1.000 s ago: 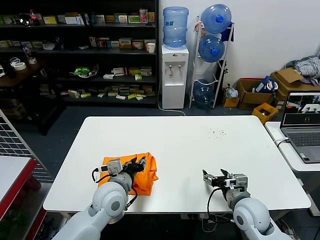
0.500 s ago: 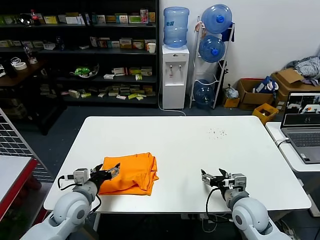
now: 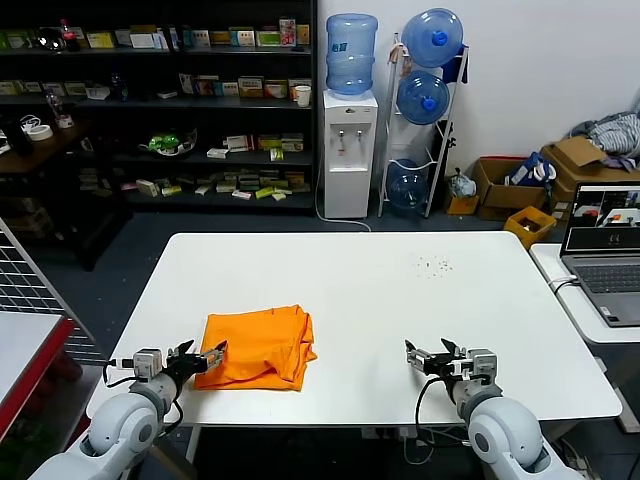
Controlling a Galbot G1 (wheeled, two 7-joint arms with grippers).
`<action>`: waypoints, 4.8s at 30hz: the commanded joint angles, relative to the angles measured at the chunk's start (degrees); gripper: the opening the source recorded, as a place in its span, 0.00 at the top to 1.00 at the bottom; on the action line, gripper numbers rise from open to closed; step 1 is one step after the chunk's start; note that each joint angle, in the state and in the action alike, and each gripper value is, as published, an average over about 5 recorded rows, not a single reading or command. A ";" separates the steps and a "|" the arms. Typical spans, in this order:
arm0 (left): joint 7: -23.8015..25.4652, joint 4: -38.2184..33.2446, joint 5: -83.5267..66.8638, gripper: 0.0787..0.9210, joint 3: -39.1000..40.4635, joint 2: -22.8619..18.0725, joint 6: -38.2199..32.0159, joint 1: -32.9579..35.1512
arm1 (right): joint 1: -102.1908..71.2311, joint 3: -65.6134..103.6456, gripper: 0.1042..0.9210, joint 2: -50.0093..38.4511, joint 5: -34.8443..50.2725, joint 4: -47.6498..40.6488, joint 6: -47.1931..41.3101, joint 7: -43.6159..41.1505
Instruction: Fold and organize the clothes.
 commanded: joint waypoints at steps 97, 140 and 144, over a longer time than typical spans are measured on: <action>-43.14 -9.32 -44.05 0.98 30.08 -20.42 2.32 -36.40 | -5.14 4.43 0.12 5.28 -6.26 1.54 2.15 1.26; -8.05 -10.46 7.93 0.58 15.18 -19.96 -7.16 -6.14 | -19.55 17.50 0.12 -4.23 -11.73 3.19 26.66 -22.62; 3.75 -11.73 22.51 0.44 4.61 -17.75 -18.23 7.35 | -19.50 18.98 0.12 -0.99 -13.61 2.02 30.22 -24.11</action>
